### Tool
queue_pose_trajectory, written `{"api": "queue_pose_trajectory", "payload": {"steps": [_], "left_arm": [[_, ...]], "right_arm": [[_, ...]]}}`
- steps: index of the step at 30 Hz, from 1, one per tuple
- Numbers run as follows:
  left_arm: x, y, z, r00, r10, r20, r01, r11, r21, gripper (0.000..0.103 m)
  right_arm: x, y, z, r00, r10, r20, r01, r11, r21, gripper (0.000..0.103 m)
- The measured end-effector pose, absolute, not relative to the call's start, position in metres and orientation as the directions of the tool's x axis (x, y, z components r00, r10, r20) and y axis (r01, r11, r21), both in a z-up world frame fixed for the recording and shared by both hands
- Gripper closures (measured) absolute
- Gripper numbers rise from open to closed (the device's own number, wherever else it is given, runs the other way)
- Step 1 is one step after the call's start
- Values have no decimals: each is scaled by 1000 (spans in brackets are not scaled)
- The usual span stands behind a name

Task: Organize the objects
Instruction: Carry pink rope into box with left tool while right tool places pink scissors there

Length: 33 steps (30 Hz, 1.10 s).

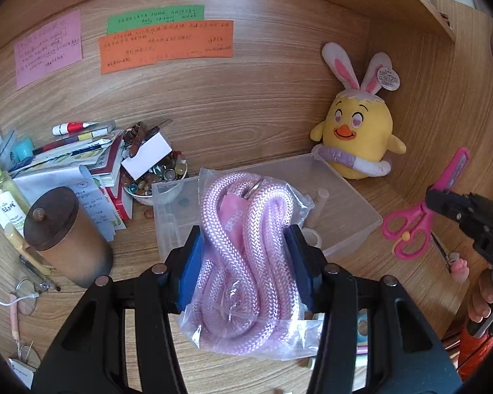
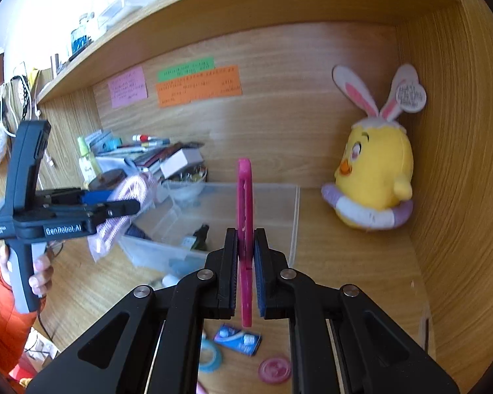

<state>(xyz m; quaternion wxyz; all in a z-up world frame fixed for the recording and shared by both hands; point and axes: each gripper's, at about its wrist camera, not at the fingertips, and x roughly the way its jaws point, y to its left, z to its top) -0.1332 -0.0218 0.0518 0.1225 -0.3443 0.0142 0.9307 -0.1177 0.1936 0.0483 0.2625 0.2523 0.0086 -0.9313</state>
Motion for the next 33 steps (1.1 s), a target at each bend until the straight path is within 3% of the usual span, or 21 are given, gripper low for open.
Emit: {"api": "queue_pose_trajectory", "payload": {"steps": [10, 14, 28, 33], "left_arm": [[-174, -20, 41, -714, 189, -675, -204, -977, -58, 54], [-189, -14, 37, -702, 189, -687, -217, -975, -46, 77], [-188, -11, 17, -661, 199, -723, -246, -968, -41, 74], [-172, -18, 22, -682, 199, -703, -247, -968, -35, 56]], "right_arm": [[-177, 161, 41, -747, -412, -522, 462, -886, 39, 95], [-193, 149, 24, -734, -376, -565, 458, -889, -2, 95], [-200, 108, -11, -637, -386, -668, 548, -836, -40, 94], [-196, 92, -16, -617, -391, -683, 577, -815, -55, 89]]}}
